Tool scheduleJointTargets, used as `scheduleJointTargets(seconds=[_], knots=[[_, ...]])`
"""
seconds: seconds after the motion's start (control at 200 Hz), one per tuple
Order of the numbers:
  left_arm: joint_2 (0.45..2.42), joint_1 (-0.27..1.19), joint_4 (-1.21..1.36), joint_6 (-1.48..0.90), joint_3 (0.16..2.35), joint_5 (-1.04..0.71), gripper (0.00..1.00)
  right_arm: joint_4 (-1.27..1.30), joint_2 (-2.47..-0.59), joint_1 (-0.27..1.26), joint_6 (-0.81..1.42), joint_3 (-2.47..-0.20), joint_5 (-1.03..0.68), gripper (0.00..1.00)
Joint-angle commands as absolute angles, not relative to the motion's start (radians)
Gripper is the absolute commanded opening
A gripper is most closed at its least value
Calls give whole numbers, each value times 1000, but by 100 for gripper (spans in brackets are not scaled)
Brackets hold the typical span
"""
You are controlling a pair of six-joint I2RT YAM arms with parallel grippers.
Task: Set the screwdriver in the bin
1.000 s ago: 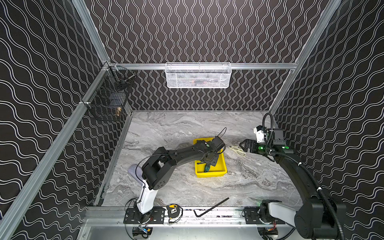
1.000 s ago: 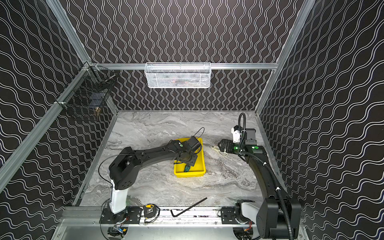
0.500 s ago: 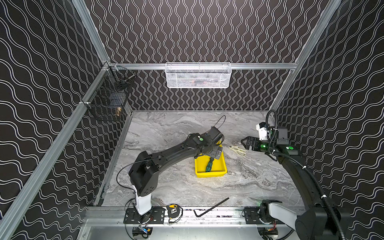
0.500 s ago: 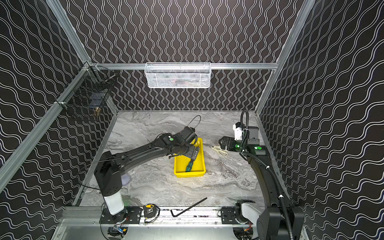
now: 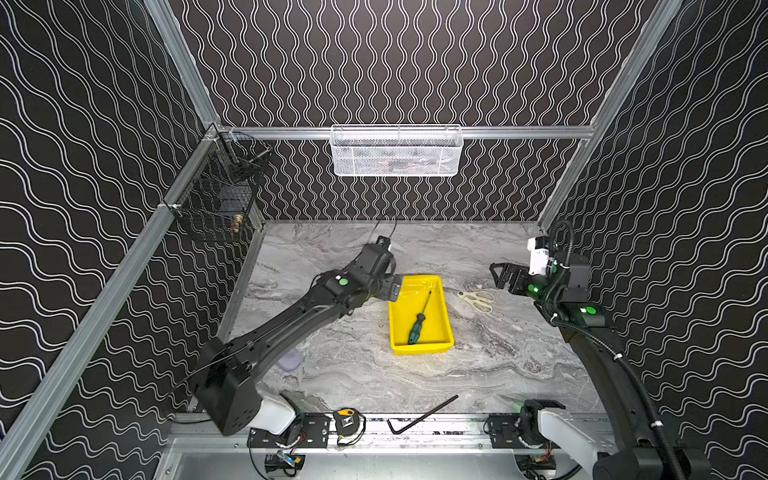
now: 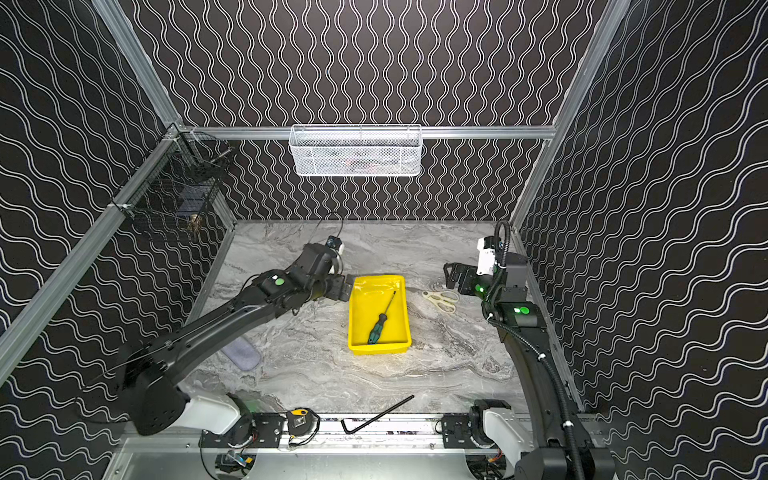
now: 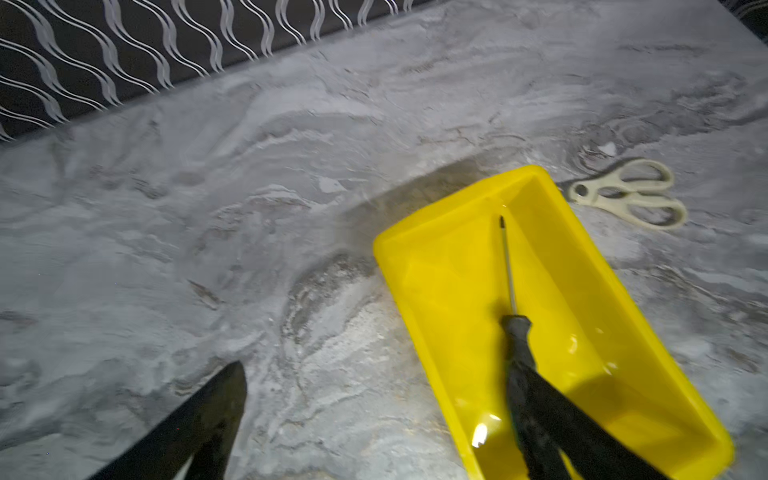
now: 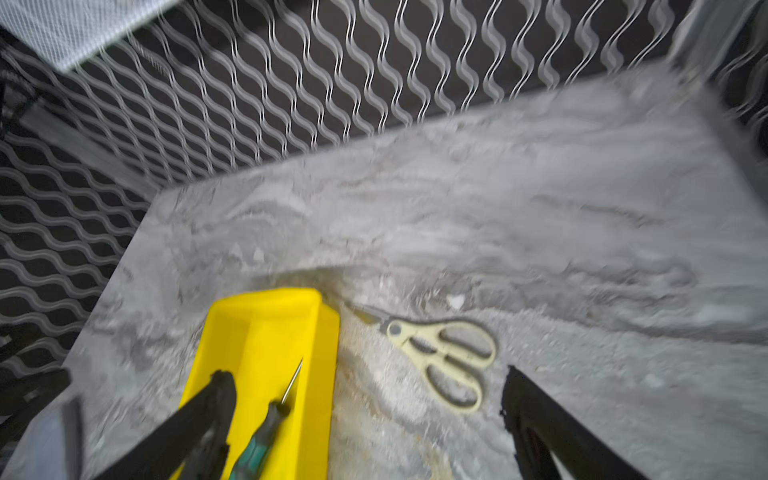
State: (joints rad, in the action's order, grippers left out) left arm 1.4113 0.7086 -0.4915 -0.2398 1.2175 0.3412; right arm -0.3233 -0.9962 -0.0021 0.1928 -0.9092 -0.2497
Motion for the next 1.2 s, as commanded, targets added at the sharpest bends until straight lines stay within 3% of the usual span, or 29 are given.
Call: scheduleJointTargets(seconds=[0.0,0.095,0.225,0.33,0.511,0.776,1.196], knots=[[1325,697,-239,-129,1087,562,99,-200,-951,-3,245,-882,-101,100],[1262,663,-50,-47,946,622,99,-191,-923,-5,243,-873,-13,100],[1200,560,136,35,793,498,99,-134,-918,-5,175,-822,31,100],[1161,475,284,107,679,382,99,25,-899,-5,74,-705,6,100],[1169,332,455,80,526,383,99,388,-913,-5,-11,-461,55,100],[1311,127,701,35,386,210,99,821,-1169,-5,-43,-283,137,100],[1589,36,1103,21,298,86,99,1350,-1525,-6,-17,-171,130,100]])
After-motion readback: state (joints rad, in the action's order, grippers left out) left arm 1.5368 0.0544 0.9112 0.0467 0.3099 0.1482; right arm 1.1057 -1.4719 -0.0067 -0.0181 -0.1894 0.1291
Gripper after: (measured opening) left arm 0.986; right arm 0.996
